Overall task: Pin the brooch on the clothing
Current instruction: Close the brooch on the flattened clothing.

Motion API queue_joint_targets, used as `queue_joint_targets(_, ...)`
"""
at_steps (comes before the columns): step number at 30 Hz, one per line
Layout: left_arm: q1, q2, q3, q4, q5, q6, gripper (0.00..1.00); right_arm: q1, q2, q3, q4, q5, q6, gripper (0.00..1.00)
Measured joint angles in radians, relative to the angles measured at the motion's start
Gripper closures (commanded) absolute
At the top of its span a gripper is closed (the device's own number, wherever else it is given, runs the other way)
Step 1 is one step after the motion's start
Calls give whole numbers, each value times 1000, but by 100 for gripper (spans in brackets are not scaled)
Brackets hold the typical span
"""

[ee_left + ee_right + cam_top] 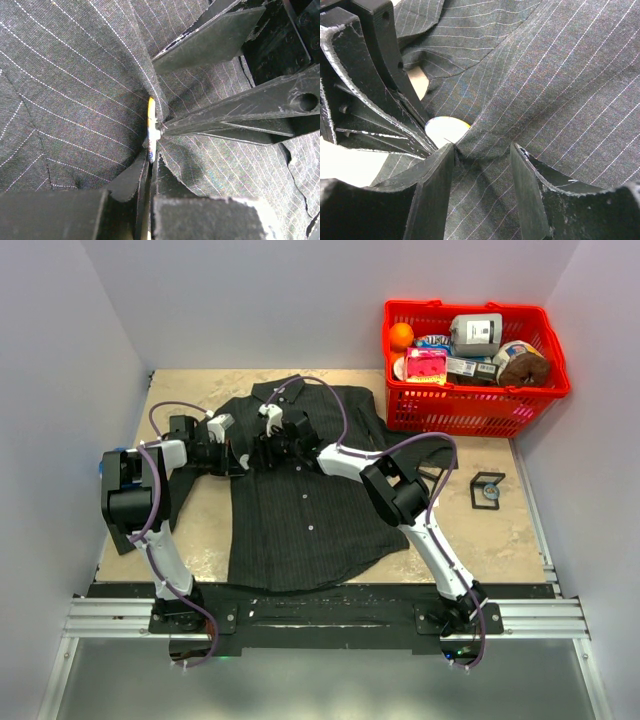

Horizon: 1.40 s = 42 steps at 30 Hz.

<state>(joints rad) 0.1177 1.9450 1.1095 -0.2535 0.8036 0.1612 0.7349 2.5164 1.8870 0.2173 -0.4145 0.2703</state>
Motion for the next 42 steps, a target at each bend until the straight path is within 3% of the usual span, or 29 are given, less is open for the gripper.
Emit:
queue_joint_targets(11,0,4,6,-5,1,1,100,-2,0,0,4,-23,17,58)
queue_joint_targets(42,0,11,15,-15,5,8,100,-28,0,-40,68,-50,60,54)
